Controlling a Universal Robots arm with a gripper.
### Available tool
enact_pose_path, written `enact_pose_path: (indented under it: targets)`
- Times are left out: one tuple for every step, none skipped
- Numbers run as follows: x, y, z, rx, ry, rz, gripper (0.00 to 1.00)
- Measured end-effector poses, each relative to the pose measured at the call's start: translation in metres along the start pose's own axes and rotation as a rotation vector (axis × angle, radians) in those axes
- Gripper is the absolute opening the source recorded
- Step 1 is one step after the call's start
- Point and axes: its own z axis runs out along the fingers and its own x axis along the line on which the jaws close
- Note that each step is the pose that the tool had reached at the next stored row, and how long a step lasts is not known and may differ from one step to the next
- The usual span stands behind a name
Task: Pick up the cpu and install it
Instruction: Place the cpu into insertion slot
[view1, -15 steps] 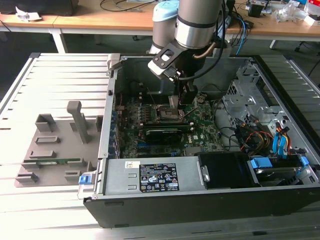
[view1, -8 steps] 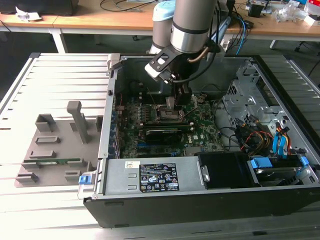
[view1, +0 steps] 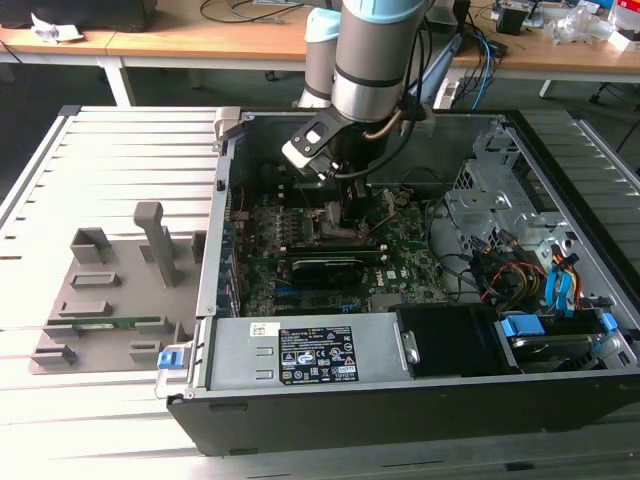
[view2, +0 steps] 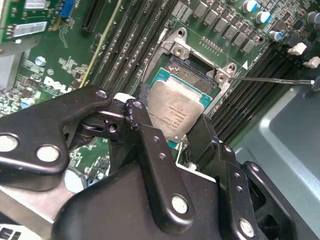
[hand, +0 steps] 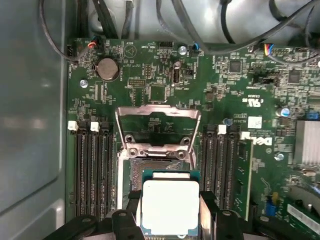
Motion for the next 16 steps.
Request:
enact_pose_path:
  targets:
    - [0.0019, -0.0003, 0.0032, 0.0, -0.0001, 0.0, 0.55]
    - [0.0029, -0.0014, 0.0052, 0.0, 0.0, 0.0, 0.55]
    - [0.0035, -0.002, 0.0068, 0.0, -0.0001, 0.0, 0.55]
    - [0.004, -0.0022, 0.008, 0.0, -0.0001, 0.0, 0.55]
    - [0.0045, -0.0022, 0.0091, 0.0, -0.0001, 0.0, 0.55]
    - [0.0057, -0.0021, 0.0111, 0.0, -0.0001, 0.0, 0.55]
    - [0.0076, -0.0019, 0.0146, 0.0, 0.0, 0.0, 0.55]
    - [0.0086, -0.0018, 0.0178, 0.0, -0.0001, 0.0, 0.55]
    - [0.009, -0.0019, 0.0203, 0.0, 0.0, 0.0, 0.55]
    - [0.009, -0.002, 0.0217, 0.0, -0.0001, 0.0, 0.55]
    - [0.009, -0.0022, 0.0231, 0.0, -0.0001, 0.0, 0.55]
    - [0.009, -0.0023, 0.0243, 0.0, -0.0001, 0.0, 0.55]
    - [0.009, -0.0024, 0.025, 0.0, 0.0, 0.0, 0.55]
    - [0.009, -0.0029, 0.027, 0.0, 0.0, 0.0, 0.55]
    - [0.0091, -0.0034, 0.0285, 0.0001, -0.0001, 0.0, 0.55]
    - [0.0091, -0.0035, 0.0292, 0.0, -0.0001, 0.0, 0.55]
